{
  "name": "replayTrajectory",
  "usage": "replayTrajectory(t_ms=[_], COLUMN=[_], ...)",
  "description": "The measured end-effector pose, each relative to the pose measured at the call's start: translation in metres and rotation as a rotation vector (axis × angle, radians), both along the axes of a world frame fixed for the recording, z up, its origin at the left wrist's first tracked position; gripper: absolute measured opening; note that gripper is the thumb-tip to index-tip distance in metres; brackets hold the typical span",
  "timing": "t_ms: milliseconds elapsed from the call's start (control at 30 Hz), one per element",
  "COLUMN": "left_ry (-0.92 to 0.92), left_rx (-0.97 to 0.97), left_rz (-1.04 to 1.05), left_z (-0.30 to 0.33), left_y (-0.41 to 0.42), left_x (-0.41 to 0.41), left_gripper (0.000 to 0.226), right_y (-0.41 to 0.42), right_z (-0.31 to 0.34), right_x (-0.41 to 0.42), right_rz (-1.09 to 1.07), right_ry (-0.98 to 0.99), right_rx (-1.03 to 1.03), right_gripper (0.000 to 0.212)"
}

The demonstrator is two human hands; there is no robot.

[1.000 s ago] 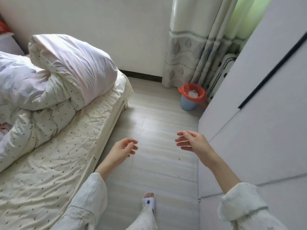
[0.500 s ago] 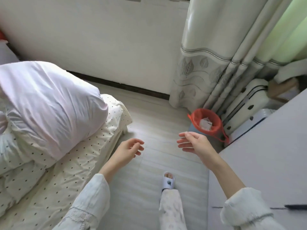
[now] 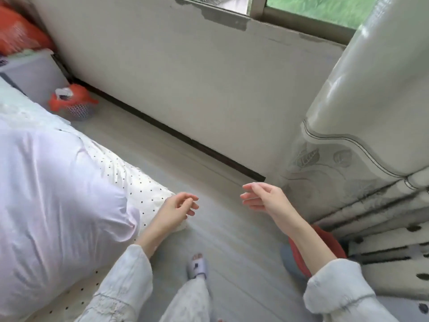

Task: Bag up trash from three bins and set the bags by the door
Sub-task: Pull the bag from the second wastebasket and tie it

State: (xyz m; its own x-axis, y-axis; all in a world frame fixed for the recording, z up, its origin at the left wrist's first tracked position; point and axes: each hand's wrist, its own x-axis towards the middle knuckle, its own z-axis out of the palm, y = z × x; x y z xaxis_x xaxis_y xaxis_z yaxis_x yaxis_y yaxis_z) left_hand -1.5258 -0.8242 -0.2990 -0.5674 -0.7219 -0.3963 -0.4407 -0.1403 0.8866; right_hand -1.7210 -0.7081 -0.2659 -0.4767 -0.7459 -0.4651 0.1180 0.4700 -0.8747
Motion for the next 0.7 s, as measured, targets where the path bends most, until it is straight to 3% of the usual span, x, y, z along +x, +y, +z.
replayTrajectory(t_ms=[367, 700], left_ry=[0.061, 0.014], left_rx=[-0.004, 0.003], left_rz=[0.191, 0.443], left_z=[-0.004, -0.002], left_y=[-0.284, -0.502], left_x=[-0.109, -0.114], left_gripper=[0.026, 0.027], right_y=[-0.323, -0.597], right_z=[0.01, 0.009], right_x=[-0.11, -0.135], right_rz=[0.188, 0.435], right_ry=[0.042, 0.011], right_rx=[0.013, 0.031], right_gripper=[0.026, 0.024])
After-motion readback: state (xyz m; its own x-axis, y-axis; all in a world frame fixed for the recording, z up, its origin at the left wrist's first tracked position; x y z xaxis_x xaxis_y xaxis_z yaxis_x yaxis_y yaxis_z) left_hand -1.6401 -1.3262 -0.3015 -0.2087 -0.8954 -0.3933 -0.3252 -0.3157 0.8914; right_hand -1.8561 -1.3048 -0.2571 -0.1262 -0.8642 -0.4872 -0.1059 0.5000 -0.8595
